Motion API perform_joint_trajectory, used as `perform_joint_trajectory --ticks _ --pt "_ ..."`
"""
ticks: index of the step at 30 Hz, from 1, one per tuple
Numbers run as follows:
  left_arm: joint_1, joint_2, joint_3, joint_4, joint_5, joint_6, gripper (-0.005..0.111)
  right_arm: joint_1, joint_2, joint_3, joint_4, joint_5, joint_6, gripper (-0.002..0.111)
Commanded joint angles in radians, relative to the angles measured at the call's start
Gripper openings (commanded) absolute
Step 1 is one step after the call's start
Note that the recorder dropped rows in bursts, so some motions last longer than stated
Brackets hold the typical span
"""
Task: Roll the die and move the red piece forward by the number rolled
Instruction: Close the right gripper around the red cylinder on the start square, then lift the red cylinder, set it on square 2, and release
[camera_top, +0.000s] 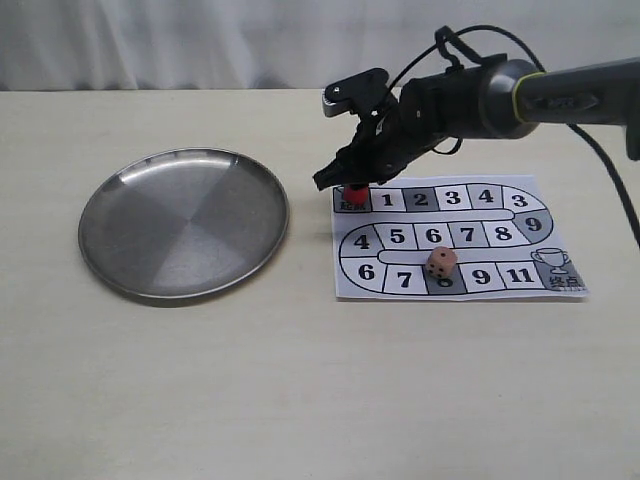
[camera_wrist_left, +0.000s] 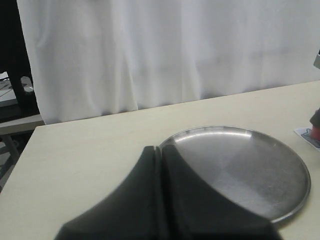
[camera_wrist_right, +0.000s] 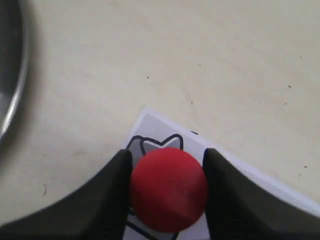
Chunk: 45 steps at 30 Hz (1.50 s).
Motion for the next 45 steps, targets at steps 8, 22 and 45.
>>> perform_joint_trajectory --ticks 8,22,45 --pt "-0.008 -0.003 0.002 -0.002 -0.008 -0.001 0.000 0.002 -0.008 -0.011 0.002 -0.020 -0.004 0.005" --pt "-0.008 -0.003 0.002 -0.002 -0.008 -0.001 0.000 -0.061 -0.259 -0.010 0.002 0.003 0.031 0.005" --pt "-0.008 -0.003 0.002 -0.002 -0.008 -0.001 0.000 -0.072 -0.039 0.082 -0.003 0.029 0.049 0.007"
